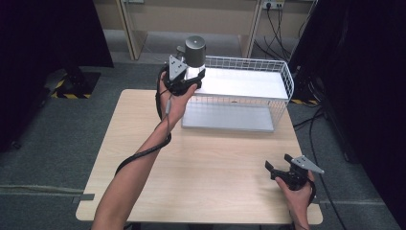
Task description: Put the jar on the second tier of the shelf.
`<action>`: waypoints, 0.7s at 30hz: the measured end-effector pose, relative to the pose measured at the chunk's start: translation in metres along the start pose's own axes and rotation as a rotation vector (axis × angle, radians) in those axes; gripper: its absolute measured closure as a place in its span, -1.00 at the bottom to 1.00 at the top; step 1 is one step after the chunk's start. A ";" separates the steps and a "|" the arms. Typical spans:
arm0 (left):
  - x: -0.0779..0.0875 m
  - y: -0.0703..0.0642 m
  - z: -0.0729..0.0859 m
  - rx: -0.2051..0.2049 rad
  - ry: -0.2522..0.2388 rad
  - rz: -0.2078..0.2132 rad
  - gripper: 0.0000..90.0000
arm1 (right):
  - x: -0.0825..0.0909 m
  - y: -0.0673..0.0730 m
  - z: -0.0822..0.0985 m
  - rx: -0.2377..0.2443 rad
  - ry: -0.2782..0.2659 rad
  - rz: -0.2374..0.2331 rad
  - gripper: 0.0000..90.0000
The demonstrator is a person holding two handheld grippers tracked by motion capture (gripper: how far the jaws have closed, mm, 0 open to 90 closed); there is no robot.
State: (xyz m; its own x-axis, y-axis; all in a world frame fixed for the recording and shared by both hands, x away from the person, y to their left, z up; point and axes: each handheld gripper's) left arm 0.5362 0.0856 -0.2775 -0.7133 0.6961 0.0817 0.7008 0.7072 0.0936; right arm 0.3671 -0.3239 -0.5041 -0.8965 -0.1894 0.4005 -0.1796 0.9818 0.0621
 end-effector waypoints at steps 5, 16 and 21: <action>-0.006 0.004 0.001 0.001 0.010 -0.013 -0.32 | 0.000 0.000 0.000 -0.001 0.000 -0.002 -0.89; -0.014 0.010 0.010 0.019 0.036 -0.023 -0.32 | 0.000 -0.001 0.000 -0.004 -0.003 -0.004 -0.89; -0.016 0.012 0.011 0.022 0.043 -0.024 -0.32 | 0.000 -0.001 0.000 -0.004 -0.003 -0.004 -0.89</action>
State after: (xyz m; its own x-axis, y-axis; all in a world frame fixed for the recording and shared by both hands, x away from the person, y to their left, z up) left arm 0.5564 0.0841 -0.2891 -0.7294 0.6731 0.1221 0.6830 0.7266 0.0747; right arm 0.3670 -0.3244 -0.5042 -0.8968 -0.1937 0.3977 -0.1820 0.9810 0.0674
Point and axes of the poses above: each handheld gripper's, and its own axes: x roughly backward along the jaws, z roughly out of its underside, y roughly to its left, and after that the axes turned 13 degrees about z, right-handed
